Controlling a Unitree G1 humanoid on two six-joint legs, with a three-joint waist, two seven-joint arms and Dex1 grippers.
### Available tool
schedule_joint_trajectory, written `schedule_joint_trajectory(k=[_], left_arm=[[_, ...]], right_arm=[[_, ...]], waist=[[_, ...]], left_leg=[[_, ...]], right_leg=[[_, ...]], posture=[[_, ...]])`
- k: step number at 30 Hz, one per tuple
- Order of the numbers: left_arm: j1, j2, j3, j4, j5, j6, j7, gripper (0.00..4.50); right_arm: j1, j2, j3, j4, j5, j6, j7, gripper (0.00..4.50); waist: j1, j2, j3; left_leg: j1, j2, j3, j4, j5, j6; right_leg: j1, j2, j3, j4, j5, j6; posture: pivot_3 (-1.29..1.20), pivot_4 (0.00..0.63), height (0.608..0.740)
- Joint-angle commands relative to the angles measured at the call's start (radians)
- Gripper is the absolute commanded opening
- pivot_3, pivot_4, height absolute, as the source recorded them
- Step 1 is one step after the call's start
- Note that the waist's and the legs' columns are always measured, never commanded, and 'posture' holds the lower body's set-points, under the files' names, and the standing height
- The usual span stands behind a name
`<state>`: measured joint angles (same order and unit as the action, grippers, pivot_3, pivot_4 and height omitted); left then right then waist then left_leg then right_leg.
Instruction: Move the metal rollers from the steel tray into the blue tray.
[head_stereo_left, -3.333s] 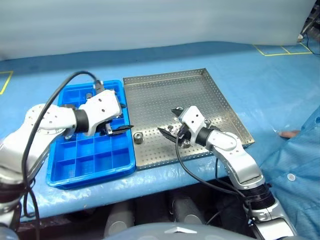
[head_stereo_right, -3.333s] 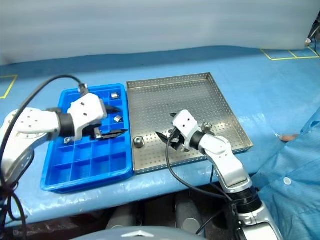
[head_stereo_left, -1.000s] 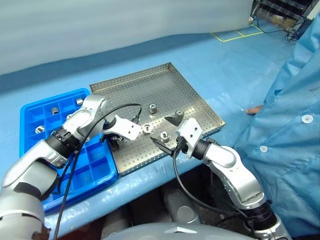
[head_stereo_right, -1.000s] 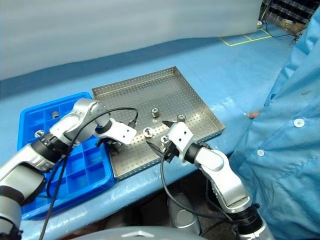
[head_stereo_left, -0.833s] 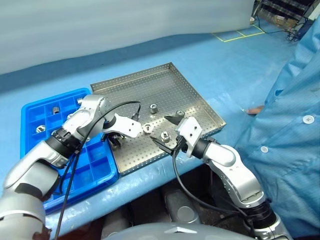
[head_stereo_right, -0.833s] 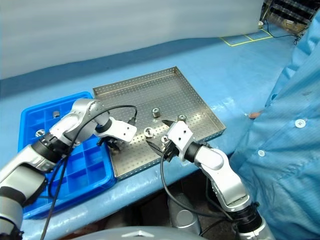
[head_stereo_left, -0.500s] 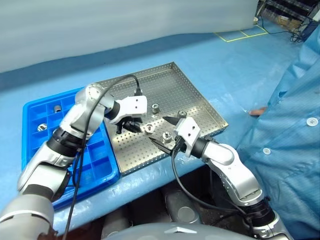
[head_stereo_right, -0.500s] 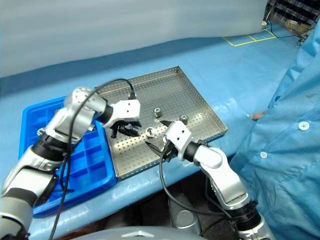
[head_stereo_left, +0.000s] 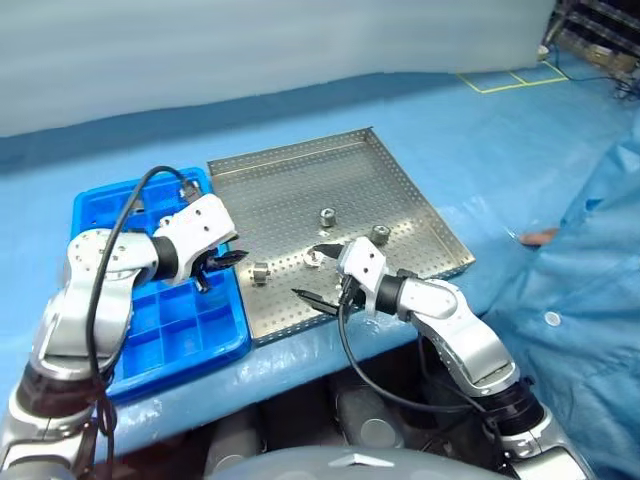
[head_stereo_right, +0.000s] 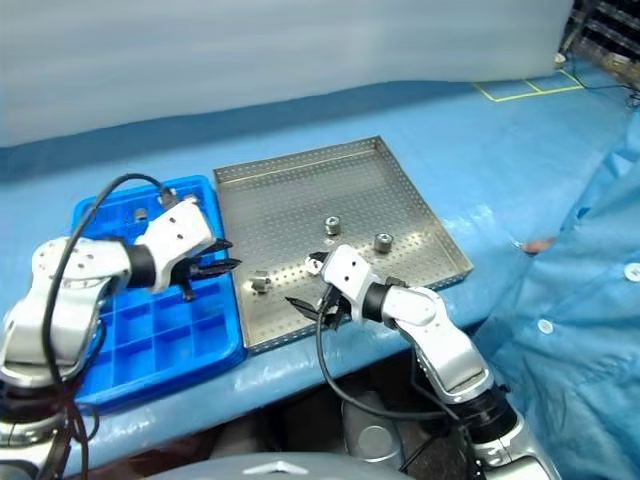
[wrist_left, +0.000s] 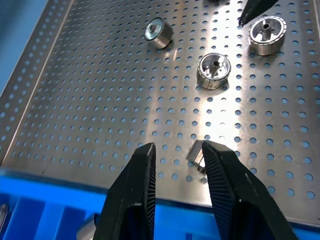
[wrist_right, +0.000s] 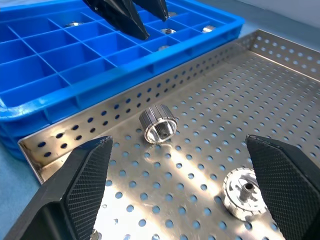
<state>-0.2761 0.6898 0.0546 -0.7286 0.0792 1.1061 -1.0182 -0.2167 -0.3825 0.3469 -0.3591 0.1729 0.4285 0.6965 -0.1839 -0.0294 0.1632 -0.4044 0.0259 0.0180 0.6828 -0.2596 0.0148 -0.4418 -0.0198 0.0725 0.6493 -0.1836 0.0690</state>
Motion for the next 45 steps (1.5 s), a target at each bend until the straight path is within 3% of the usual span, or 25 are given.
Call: schedule_joint_trajectory(k=[1, 7, 14, 21, 28, 31, 34, 39, 45], left_arm=[[0.044, -0.008, 0.081, -0.100, -0.048, 0.052, 0.064, 1.59], [0.008, -0.017, -0.008, -0.025, -0.148, 0.003, 0.108, 1.59], [-0.150, 0.017, -0.198, 0.153, -0.203, -0.102, 0.081, 1.59], [-0.320, 0.045, -0.397, 0.363, -0.189, -0.218, 0.011, 1.59], [-0.393, 0.080, -0.539, 0.469, -0.142, -0.341, -0.091, 1.59], [-0.411, 0.110, -0.588, 0.487, -0.097, -0.400, -0.127, 2.11], [-0.438, 0.143, -0.638, 0.498, -0.038, -0.441, -0.169, 3.11], [-0.474, 0.187, -0.673, 0.511, 0.020, -0.503, -0.263, 3.11], [-0.480, 0.176, -0.713, 0.527, 0.067, -0.532, -0.340, 3.11]], right_arm=[[-0.036, 0.007, 0.004, 0.001, 0.018, 0.001, 0.026, 4.50], [-0.084, 0.014, 0.014, 0.038, 0.010, -0.010, 0.050, 4.50], [-0.051, -0.006, -0.003, -0.008, -0.006, -0.002, 0.026, 4.50], [0.069, -0.051, -0.040, -0.131, -0.027, 0.036, -0.047, 4.50], [0.145, -0.058, -0.066, -0.194, -0.039, 0.062, -0.111, 4.50], [0.151, -0.053, -0.067, -0.196, -0.042, 0.063, -0.126, 4.50], [0.149, -0.050, -0.063, -0.192, -0.045, 0.061, -0.134, 4.50], [0.140, -0.044, -0.057, -0.180, -0.049, 0.054, -0.140, 4.50], [0.127, -0.029, -0.048, -0.165, -0.057, 0.043, -0.147, 4.50]], waist=[[0.028, 0.000, 0.000], [0.104, -0.001, 0.000], [0.123, -0.001, 0.000], [0.092, -0.001, 0.000], [0.024, -0.001, 0.000], [-0.005, -0.001, 0.000], [-0.025, -0.001, 0.000], [-0.049, -0.001, 0.000], [-0.052, 0.000, 0.000]], left_leg=[[0.000, 0.000, 0.000, 0.000, 0.000, 0.000], [0.005, -0.001, 0.001, 0.001, 0.000, 0.000], [0.009, -0.002, 0.002, 0.001, 0.000, 0.000], [0.008, -0.001, 0.003, 0.000, -0.001, 0.001], [0.008, -0.001, 0.003, 0.000, -0.001, 0.001], [0.008, -0.001, 0.003, 0.000, -0.001, 0.001], [0.008, -0.001, 0.002, 0.000, -0.001, 0.001], [0.008, -0.001, 0.001, 0.000, -0.001, 0.001], [0.008, -0.001, 0.000, -0.001, -0.001, 0.001]], right_leg=[[0.000, 0.000, 0.000, 0.000, 0.000, 0.000], [0.006, -0.001, -0.001, -0.002, -0.004, -0.006], [0.012, -0.001, -0.004, -0.005, -0.004, -0.007], [0.011, -0.001, -0.004, -0.005, -0.005, -0.008], [0.011, -0.001, -0.003, -0.005, -0.005, -0.008], [0.011, 0.000, -0.003, -0.005, -0.005, -0.008], [0.011, 0.000, -0.003, -0.005, -0.005, -0.008], [0.011, -0.001, -0.003, -0.005, -0.005, -0.008], [0.011, -0.001, -0.002, -0.005, -0.005, -0.008]], posture=[[-0.03, 0.150, 0.740], [0.00, 0.150, 0.740], [-0.10, 0.150, 0.740], [-0.23, 0.150, 0.740], [-0.28, 0.150, 0.740], [-0.28, 0.150, 0.740], [-0.28, 0.150, 0.740], [-0.27, 0.150, 0.740], [-0.27, 0.150, 0.740]])
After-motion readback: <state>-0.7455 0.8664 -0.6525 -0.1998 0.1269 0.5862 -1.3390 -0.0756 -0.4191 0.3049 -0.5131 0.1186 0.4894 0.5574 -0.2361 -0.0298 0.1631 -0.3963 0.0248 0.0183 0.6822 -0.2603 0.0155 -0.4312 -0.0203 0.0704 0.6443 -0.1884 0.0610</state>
